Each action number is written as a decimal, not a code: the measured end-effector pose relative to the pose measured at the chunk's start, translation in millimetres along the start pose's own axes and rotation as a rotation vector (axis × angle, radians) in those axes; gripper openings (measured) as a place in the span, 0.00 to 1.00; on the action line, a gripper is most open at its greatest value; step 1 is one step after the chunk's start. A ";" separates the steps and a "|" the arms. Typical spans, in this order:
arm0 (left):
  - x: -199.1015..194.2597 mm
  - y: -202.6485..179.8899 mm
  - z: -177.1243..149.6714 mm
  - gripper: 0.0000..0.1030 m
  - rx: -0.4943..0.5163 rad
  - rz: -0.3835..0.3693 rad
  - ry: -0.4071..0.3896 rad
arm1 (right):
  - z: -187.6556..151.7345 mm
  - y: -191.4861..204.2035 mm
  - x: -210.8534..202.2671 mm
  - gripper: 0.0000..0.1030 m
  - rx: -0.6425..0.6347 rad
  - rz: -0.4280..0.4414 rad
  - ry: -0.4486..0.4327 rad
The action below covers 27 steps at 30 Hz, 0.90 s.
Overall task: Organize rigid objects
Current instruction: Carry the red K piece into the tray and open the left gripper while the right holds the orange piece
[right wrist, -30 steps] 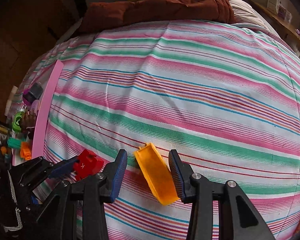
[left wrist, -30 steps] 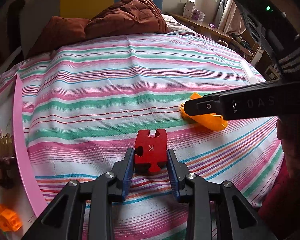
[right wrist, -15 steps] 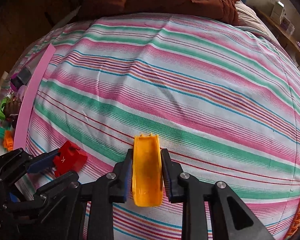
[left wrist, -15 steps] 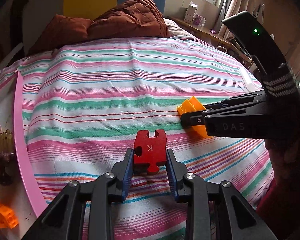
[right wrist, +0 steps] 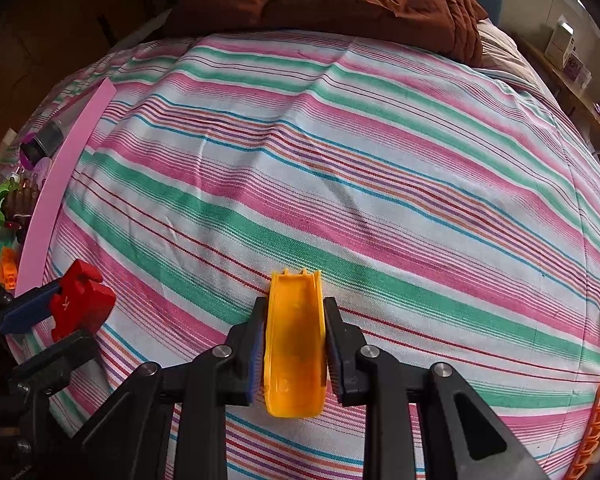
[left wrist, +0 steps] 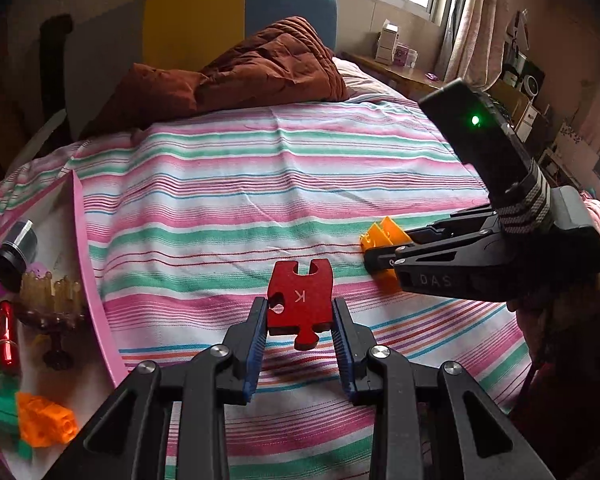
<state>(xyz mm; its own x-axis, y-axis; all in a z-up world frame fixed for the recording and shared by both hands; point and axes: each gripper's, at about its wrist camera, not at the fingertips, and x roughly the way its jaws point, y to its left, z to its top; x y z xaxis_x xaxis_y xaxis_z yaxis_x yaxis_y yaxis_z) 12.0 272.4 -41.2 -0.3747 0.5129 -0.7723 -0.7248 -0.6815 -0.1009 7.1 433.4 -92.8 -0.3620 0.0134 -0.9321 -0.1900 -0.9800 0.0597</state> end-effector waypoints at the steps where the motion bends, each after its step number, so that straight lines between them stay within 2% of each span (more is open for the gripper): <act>1: -4.3 0.9 0.9 0.31 -0.004 0.005 -0.006 | -0.6 1.0 -0.2 0.25 -0.008 -0.007 -0.003; 12: -37.2 28.0 4.6 0.31 -0.065 0.056 -0.068 | -5.8 8.5 -3.6 0.25 -0.031 -0.031 -0.018; 27: -68.3 77.9 -13.1 0.31 -0.167 0.128 -0.101 | -10.4 16.9 -7.4 0.25 -0.048 -0.057 -0.031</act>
<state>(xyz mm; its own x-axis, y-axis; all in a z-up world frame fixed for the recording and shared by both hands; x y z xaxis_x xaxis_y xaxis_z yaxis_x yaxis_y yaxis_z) -11.3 177.5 -4.6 -0.5193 0.4610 -0.7196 -0.5651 -0.8169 -0.1155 16.1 414.6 -88.6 -0.3801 0.0747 -0.9219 -0.1674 -0.9858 -0.0108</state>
